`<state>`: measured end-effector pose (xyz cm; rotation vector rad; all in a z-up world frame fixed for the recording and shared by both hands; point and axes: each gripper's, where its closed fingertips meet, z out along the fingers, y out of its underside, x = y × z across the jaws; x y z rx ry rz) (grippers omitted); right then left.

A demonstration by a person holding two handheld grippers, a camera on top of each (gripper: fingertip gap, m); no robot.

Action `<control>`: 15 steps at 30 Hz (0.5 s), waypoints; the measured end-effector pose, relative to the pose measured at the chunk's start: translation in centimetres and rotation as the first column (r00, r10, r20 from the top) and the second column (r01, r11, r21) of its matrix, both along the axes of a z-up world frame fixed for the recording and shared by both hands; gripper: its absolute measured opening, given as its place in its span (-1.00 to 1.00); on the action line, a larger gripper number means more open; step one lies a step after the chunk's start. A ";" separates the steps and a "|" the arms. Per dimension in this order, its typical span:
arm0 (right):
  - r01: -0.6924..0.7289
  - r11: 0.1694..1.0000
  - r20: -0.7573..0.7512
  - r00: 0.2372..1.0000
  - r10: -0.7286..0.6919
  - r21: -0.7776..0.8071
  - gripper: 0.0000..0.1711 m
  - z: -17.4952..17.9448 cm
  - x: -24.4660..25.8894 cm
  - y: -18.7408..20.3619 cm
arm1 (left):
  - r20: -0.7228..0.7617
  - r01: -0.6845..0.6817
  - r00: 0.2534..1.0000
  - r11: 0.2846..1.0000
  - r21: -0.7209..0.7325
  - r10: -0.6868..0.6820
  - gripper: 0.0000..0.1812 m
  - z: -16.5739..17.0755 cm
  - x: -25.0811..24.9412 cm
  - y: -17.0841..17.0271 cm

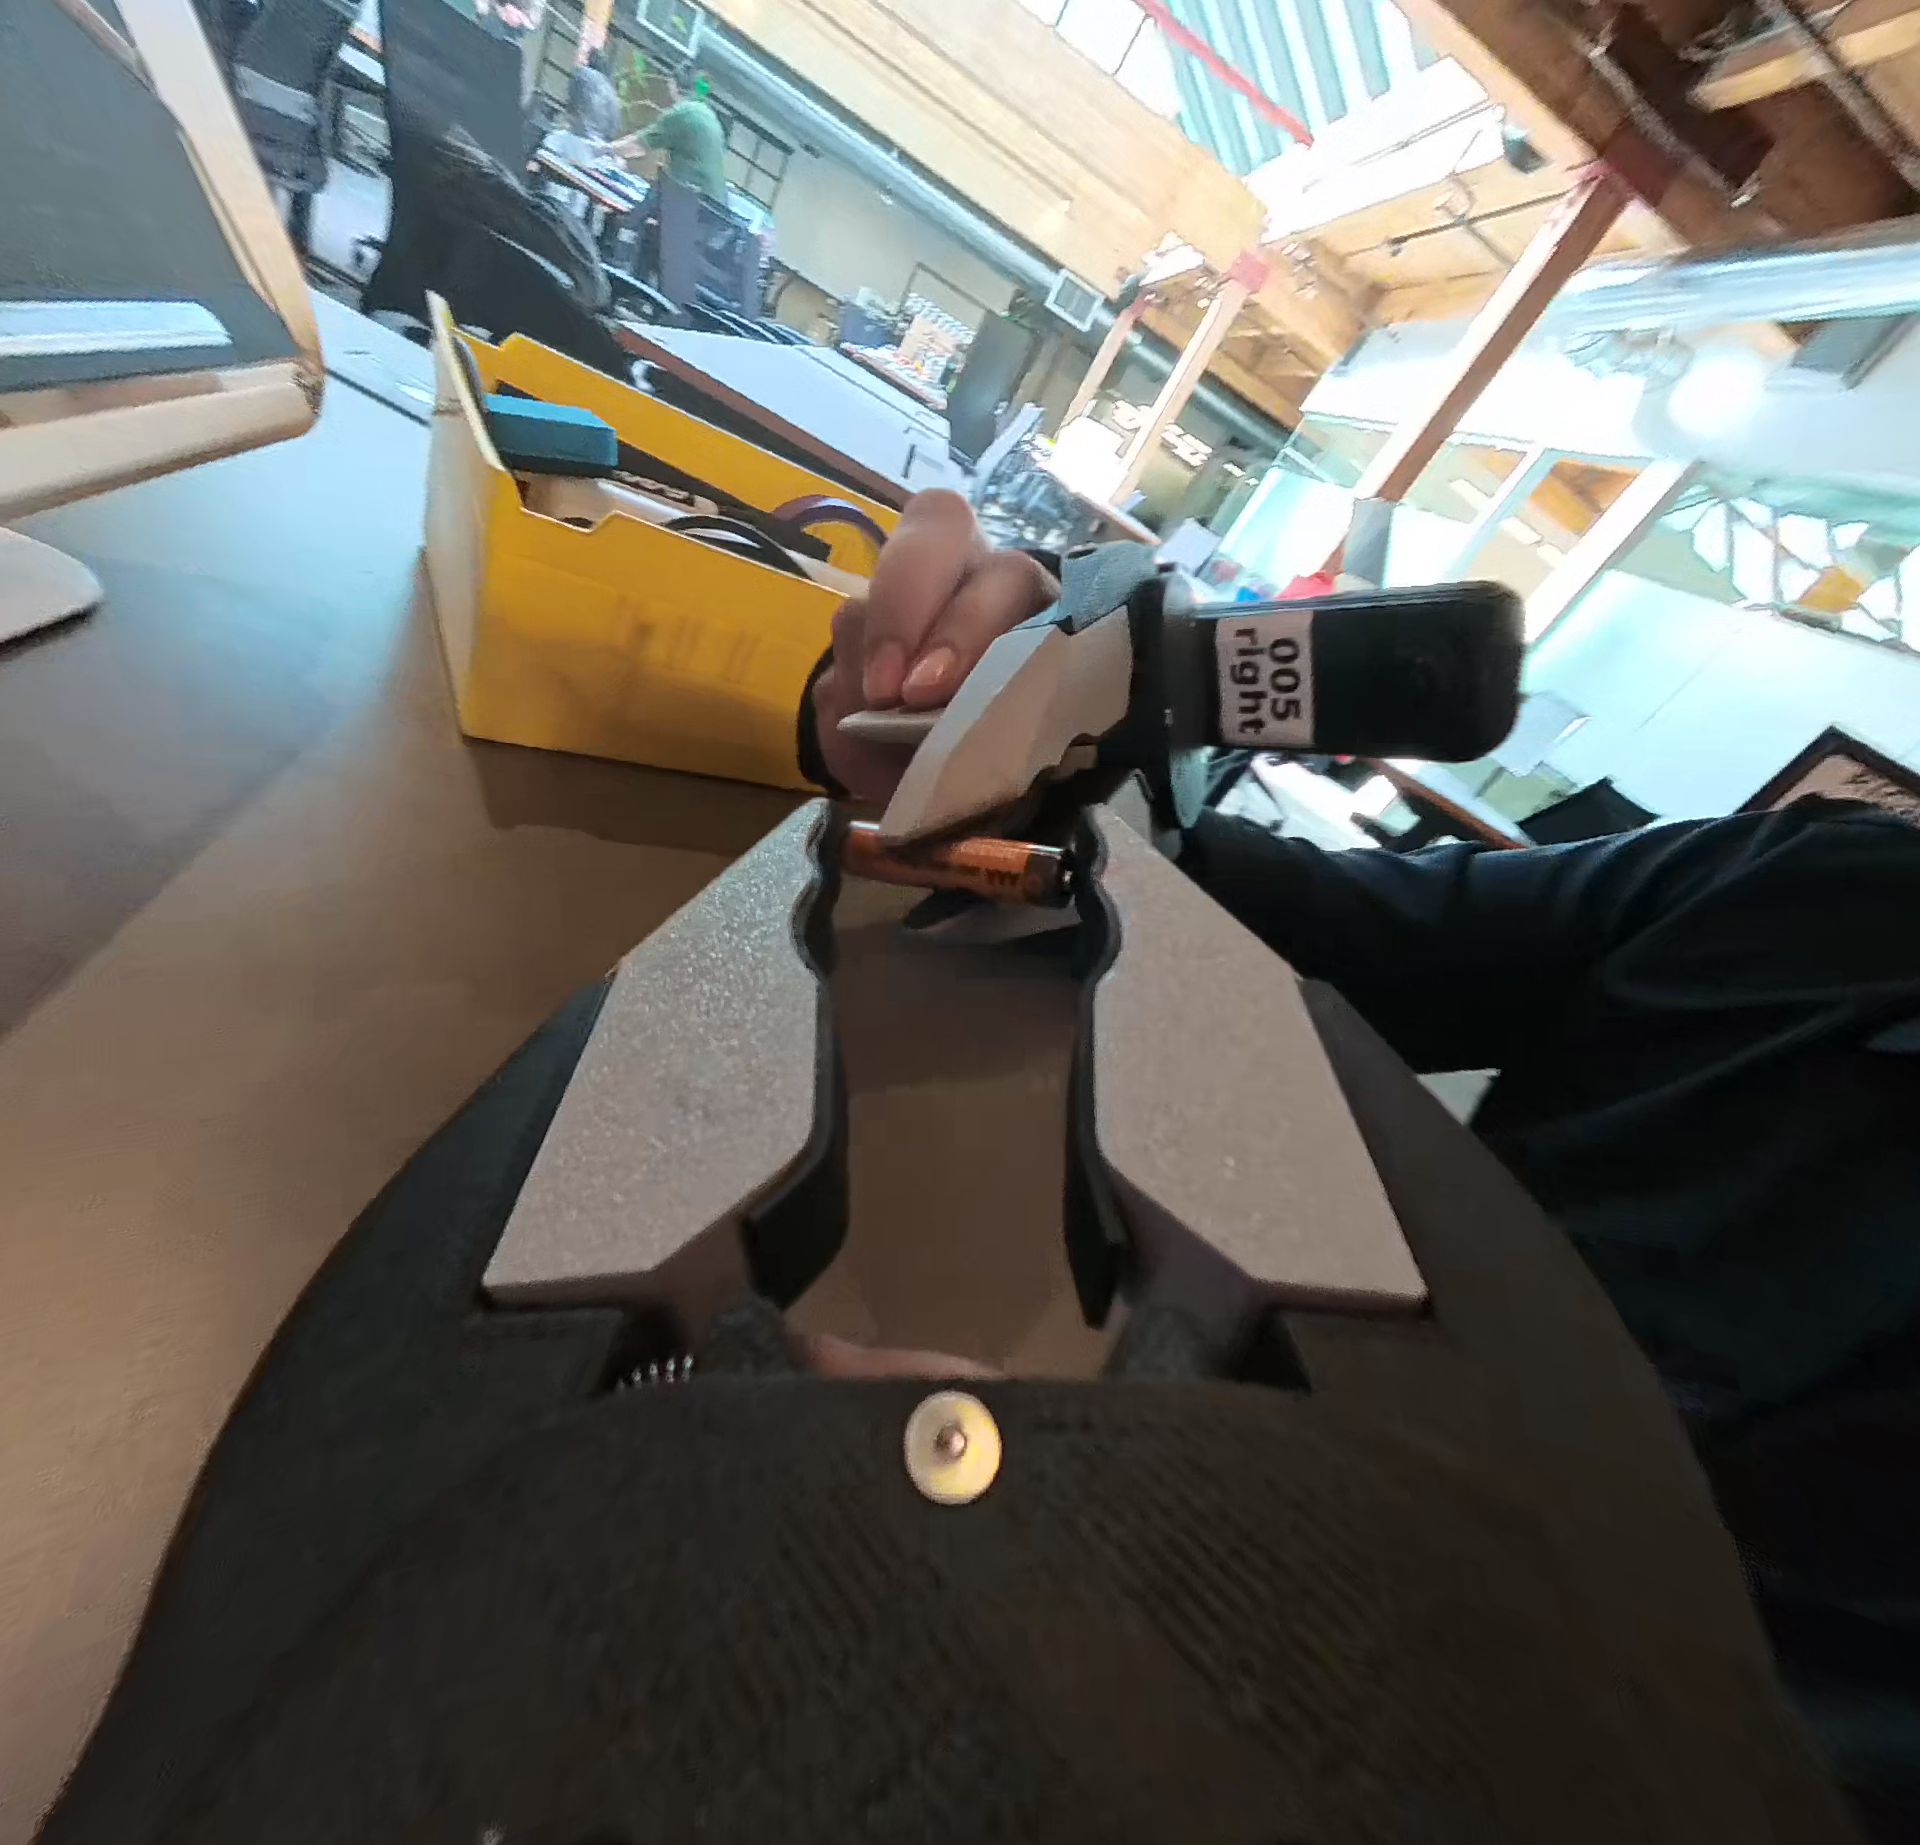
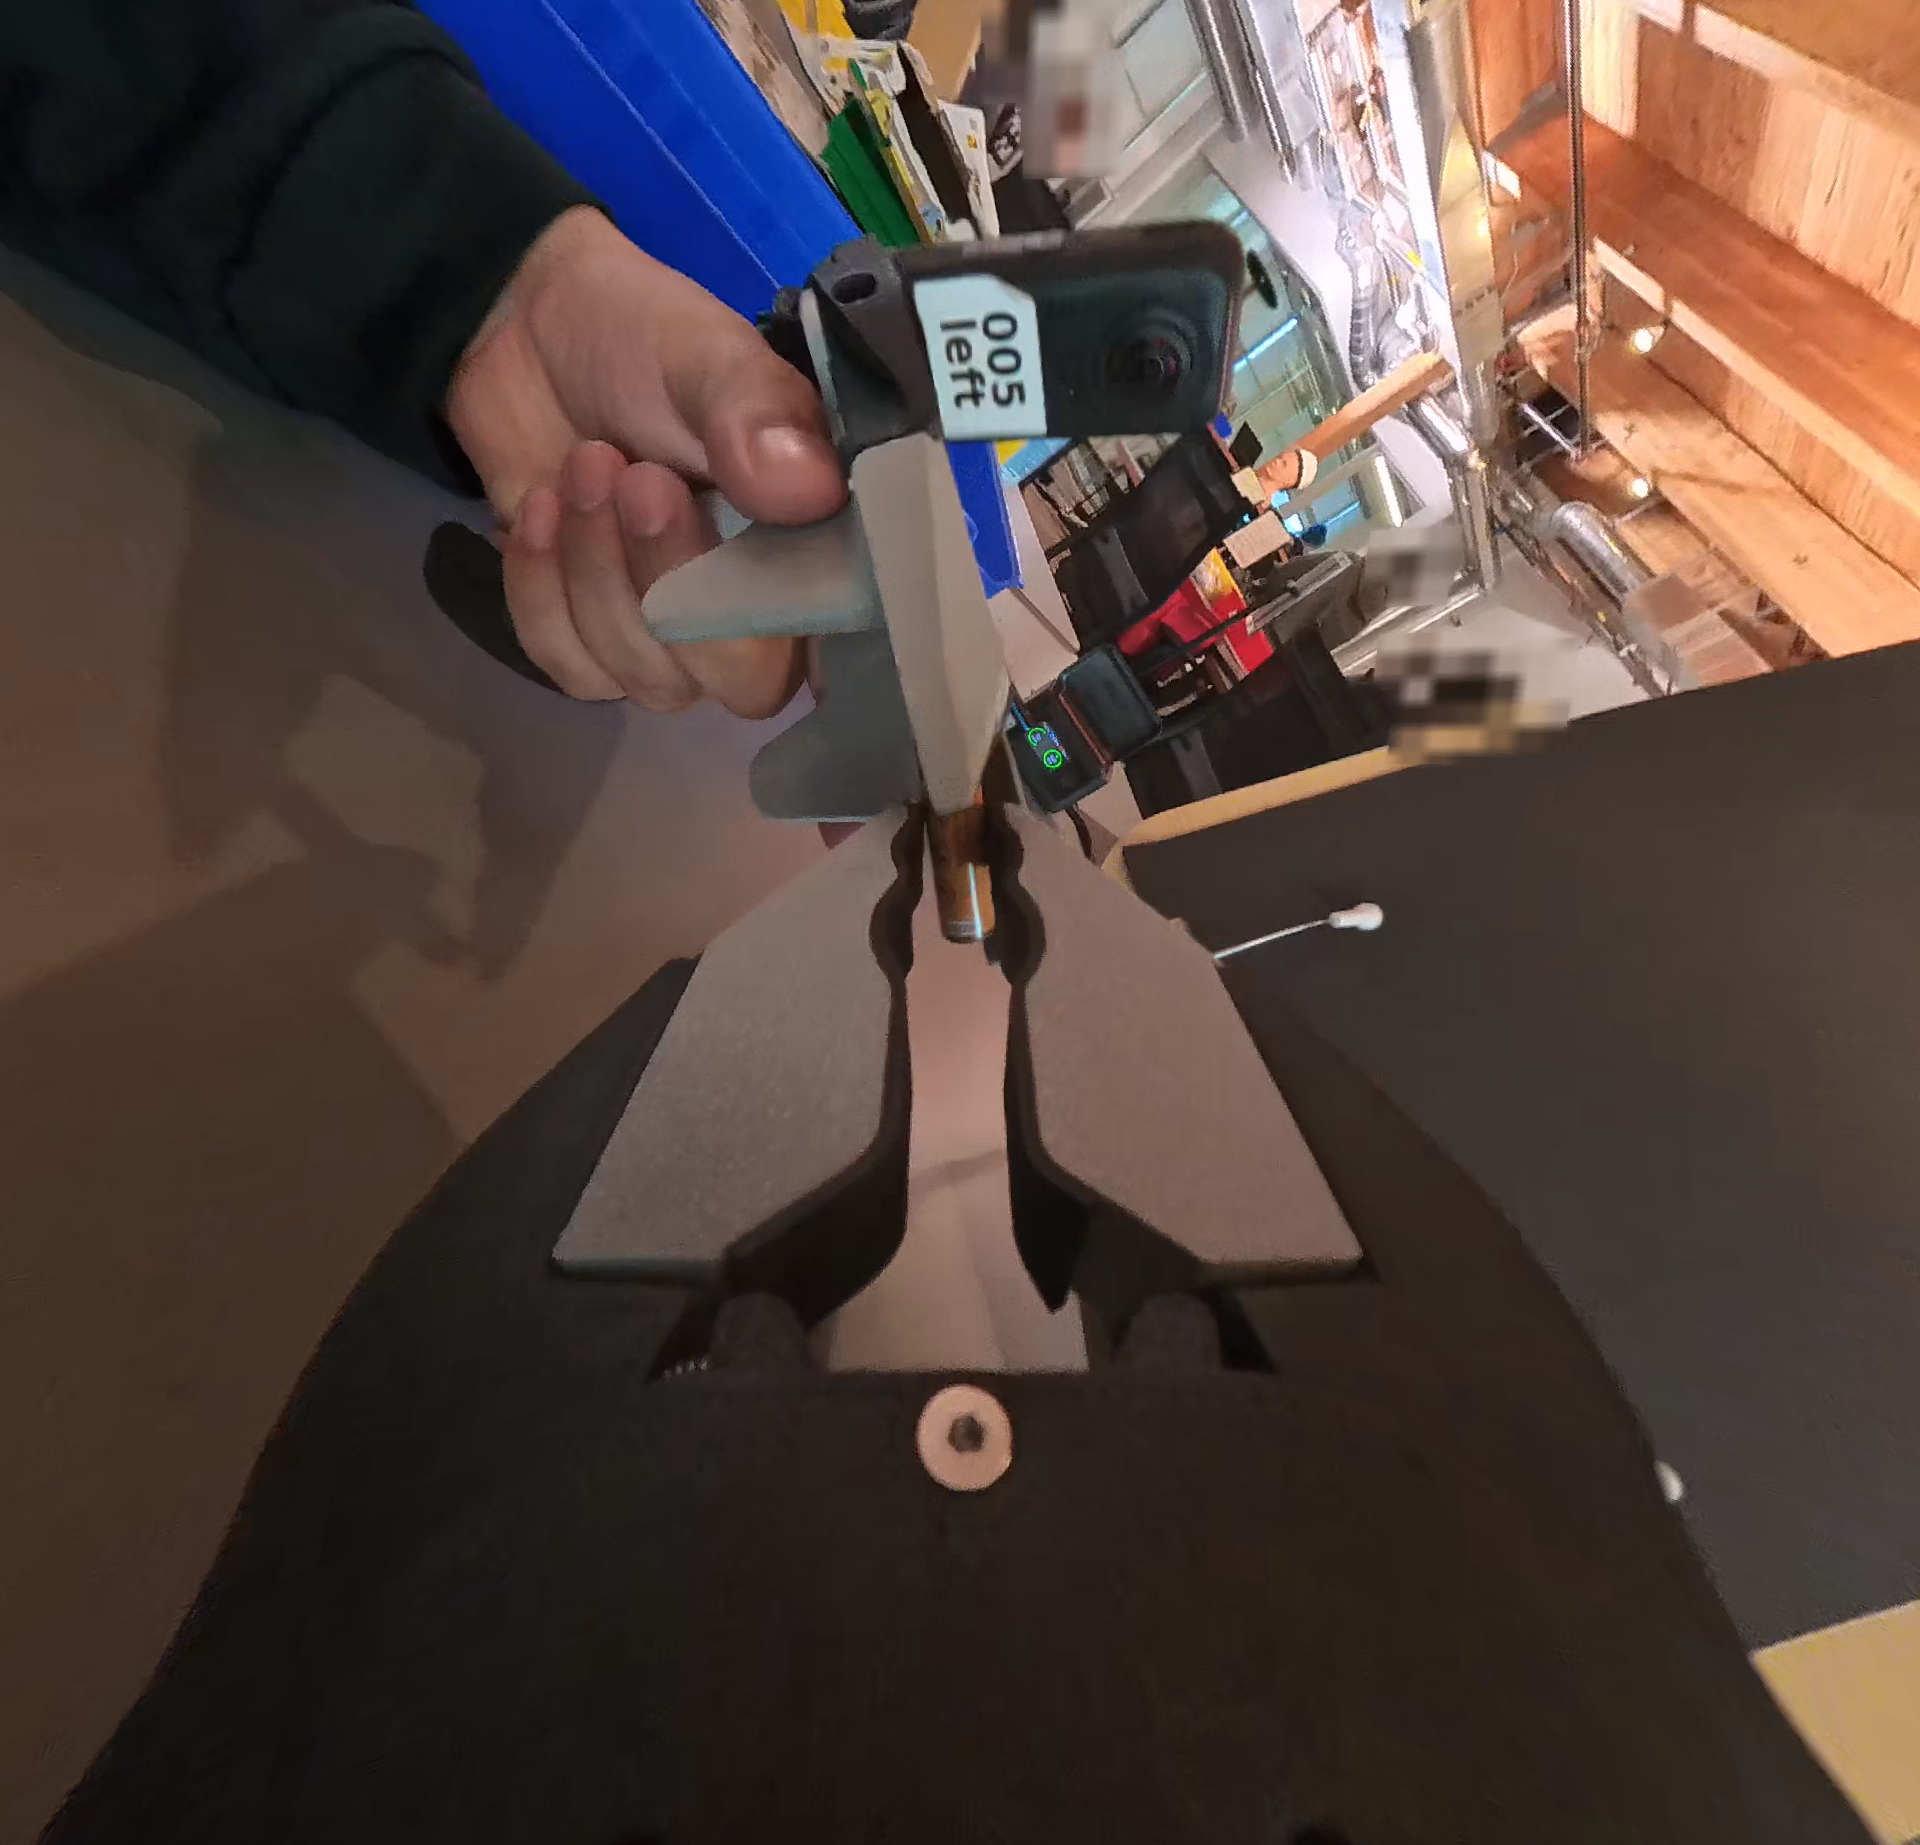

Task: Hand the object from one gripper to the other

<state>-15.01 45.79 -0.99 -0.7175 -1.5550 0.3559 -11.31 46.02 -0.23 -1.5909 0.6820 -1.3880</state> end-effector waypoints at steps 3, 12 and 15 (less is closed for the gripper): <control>0.007 0.996 -0.031 0.999 -0.010 -0.085 -0.71 -0.1 0.2 0.8 | -0.009 -0.109 0.994 0.990 0.087 0.110 -0.54 0.5 -0.8 1.3; -0.168 0.629 -0.179 0.983 0.047 -0.759 -0.76 2.4 1.6 2.7 | -0.029 -0.459 0.825 0.701 0.545 0.564 -0.53 2.7 -4.2 3.2; -0.196 0.437 -0.158 0.980 0.121 -0.878 -0.65 1.7 0.6 1.4 | -0.081 -0.370 0.774 0.552 0.747 0.628 -0.52 1.7 -3.3 1.8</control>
